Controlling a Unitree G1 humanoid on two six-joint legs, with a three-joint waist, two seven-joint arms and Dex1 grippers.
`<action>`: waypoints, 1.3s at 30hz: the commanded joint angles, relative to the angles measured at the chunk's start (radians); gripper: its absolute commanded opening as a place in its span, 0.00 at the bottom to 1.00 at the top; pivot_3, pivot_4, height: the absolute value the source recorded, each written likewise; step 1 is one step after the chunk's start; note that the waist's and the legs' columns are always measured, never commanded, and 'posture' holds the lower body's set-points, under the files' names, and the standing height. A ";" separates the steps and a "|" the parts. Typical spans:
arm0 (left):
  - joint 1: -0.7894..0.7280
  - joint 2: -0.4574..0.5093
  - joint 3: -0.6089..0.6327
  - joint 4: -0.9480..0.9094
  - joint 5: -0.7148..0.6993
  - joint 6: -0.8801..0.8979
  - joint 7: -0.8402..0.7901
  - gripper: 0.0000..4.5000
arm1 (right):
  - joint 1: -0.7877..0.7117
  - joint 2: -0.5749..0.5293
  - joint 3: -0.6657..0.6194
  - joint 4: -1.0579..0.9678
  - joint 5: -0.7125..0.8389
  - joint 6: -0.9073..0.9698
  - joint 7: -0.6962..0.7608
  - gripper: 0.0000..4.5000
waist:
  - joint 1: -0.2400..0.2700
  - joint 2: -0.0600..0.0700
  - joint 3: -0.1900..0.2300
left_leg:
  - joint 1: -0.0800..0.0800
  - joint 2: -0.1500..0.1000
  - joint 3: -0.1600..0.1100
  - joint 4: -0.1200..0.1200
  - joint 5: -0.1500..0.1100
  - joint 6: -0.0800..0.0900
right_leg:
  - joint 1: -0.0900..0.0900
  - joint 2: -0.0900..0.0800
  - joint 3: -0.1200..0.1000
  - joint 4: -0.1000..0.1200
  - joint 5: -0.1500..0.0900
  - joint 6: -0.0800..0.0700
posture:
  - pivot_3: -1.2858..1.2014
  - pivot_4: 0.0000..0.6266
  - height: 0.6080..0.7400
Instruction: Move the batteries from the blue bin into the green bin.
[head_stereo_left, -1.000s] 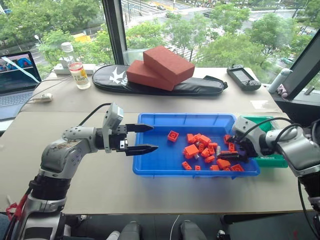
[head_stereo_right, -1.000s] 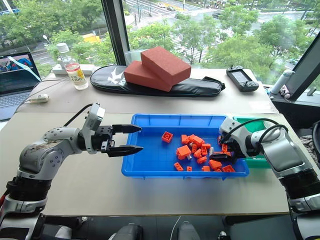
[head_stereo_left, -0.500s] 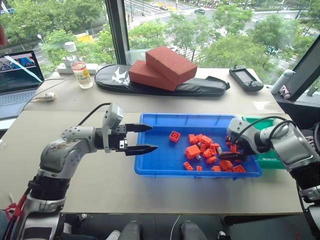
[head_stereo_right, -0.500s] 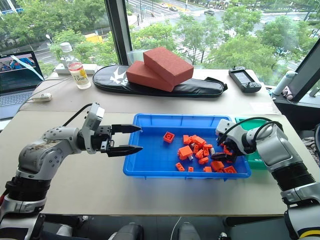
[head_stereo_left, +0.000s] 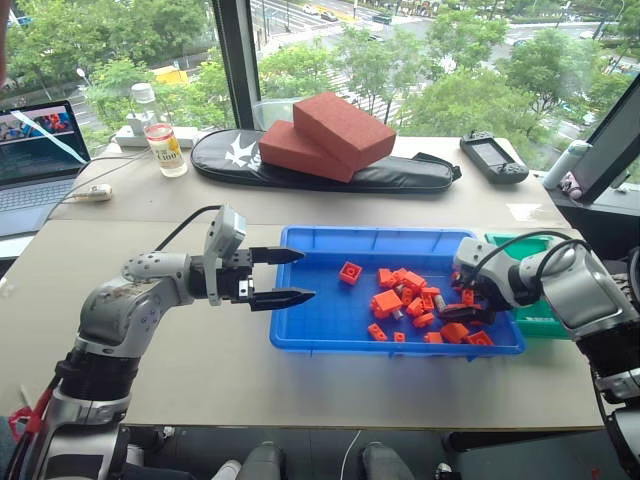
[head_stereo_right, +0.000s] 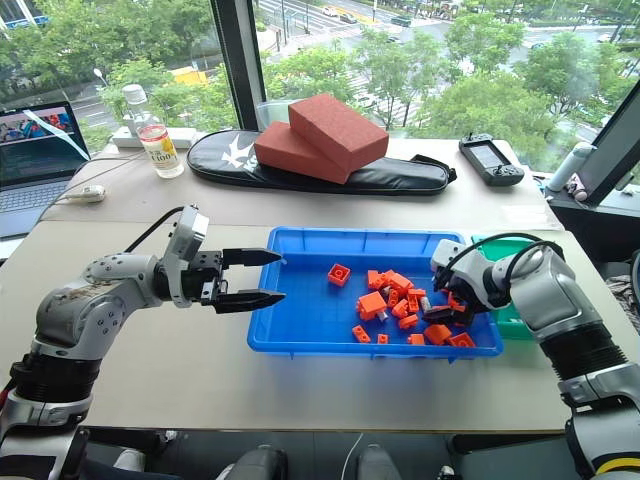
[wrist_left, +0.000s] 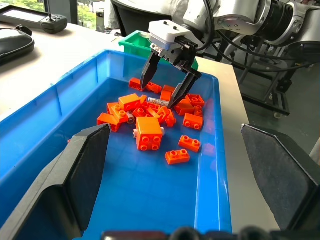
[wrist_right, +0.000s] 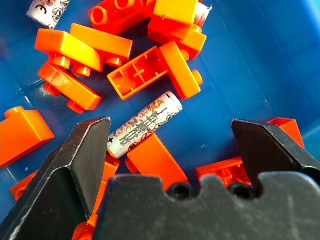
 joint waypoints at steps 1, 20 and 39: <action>-0.009 0.007 0.015 -0.027 -0.002 -0.010 0.003 1.00 | 0.008 -0.008 -0.008 -0.028 0.002 0.026 0.009 0.61 | 0.001 0.000 0.000 | 0.000 0.000 0.000 0.000 0.000 0.000 | 0.000 0.000 0.000 0.000 0.000 0.000 | 0.52 0.24 1.00; -0.010 0.008 0.014 -0.031 -0.003 -0.008 0.010 1.00 | -0.003 -0.008 -0.050 -0.123 0.028 0.120 -0.025 0.10 | 0.002 0.000 0.000 | 0.000 0.000 0.000 0.000 0.000 0.000 | 0.000 0.000 0.000 0.000 0.000 0.000 | 0.52 0.24 1.00; 0.003 0.015 0.021 -0.045 -0.012 -0.004 0.018 1.00 | 0.134 -0.167 -0.534 -0.239 0.049 0.416 -0.425 0.10 | 0.008 0.000 0.000 | -0.001 -0.001 0.002 0.000 0.000 0.000 | -0.001 -0.001 0.000 -0.001 0.000 0.000 | 0.52 0.24 1.00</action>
